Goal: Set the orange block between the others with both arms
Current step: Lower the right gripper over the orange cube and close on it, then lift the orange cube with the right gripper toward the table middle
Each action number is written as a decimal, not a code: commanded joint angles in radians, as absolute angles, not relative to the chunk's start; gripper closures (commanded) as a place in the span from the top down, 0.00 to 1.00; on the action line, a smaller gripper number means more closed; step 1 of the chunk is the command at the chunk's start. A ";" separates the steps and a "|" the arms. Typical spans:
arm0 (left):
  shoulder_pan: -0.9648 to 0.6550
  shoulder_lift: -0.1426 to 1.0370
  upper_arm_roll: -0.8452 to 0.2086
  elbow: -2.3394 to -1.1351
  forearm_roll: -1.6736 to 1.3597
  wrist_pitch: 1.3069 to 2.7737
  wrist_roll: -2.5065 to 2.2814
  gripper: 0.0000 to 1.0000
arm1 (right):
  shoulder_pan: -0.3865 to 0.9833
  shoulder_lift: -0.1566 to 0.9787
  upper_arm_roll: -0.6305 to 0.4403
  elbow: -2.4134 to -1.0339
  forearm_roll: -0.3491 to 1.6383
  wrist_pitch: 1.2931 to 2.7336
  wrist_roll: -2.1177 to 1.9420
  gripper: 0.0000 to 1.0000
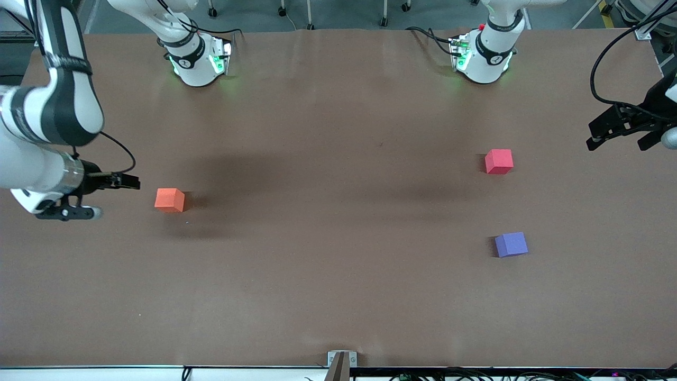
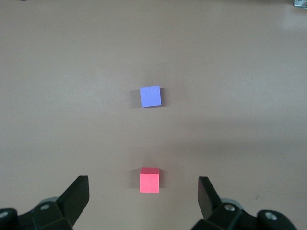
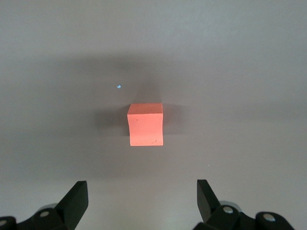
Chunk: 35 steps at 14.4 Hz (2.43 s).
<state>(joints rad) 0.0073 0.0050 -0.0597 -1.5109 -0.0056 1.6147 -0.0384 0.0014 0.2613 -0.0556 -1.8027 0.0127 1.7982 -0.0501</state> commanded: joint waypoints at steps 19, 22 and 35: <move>0.012 -0.012 -0.063 -1.526 -0.021 1.621 -0.038 1.00 | 0.008 0.454 -0.055 -2.002 0.003 2.180 -0.101 1.00; 0.012 -0.012 -0.063 -1.526 -0.021 1.621 -0.038 1.00 | 0.009 0.456 -0.055 -2.017 0.003 2.177 -0.101 1.00; 0.012 -0.015 -0.063 -1.526 -0.020 1.620 -0.038 1.00 | 0.096 0.453 -0.055 -1.880 0.014 2.059 -0.090 0.32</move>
